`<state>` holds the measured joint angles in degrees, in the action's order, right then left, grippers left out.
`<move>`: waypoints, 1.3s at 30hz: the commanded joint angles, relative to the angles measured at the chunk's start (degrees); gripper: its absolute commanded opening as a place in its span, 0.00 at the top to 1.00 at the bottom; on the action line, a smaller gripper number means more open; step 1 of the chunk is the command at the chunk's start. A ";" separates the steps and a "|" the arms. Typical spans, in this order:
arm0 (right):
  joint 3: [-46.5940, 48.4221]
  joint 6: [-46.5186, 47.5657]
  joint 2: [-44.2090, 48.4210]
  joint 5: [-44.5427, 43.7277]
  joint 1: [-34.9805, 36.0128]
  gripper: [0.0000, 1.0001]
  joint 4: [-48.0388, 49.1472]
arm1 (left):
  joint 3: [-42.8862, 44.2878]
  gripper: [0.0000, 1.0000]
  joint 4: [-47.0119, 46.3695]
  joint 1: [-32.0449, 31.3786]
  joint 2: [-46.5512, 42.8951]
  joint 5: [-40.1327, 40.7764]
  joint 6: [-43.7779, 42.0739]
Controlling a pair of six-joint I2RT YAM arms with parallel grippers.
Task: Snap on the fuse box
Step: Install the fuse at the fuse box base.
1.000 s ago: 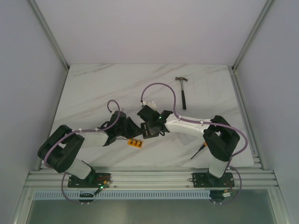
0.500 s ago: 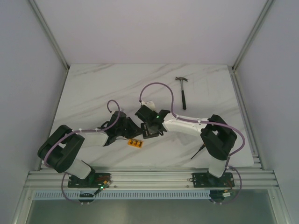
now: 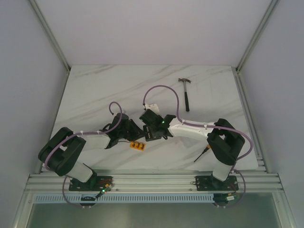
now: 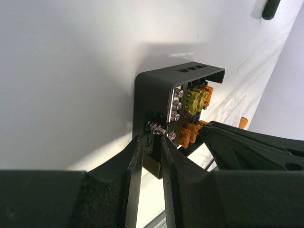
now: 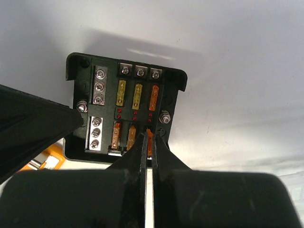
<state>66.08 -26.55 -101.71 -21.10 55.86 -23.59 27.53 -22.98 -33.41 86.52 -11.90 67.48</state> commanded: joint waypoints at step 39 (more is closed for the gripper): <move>-3.31 1.90 -10.19 7.46 2.15 1.00 -6.41 | -0.04 0.69 0.75 -0.48 -1.14 0.55 0.52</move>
<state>67.24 -19.92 -102.83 -19.33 56.25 -22.63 27.53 -22.90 -33.54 86.50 -11.75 67.46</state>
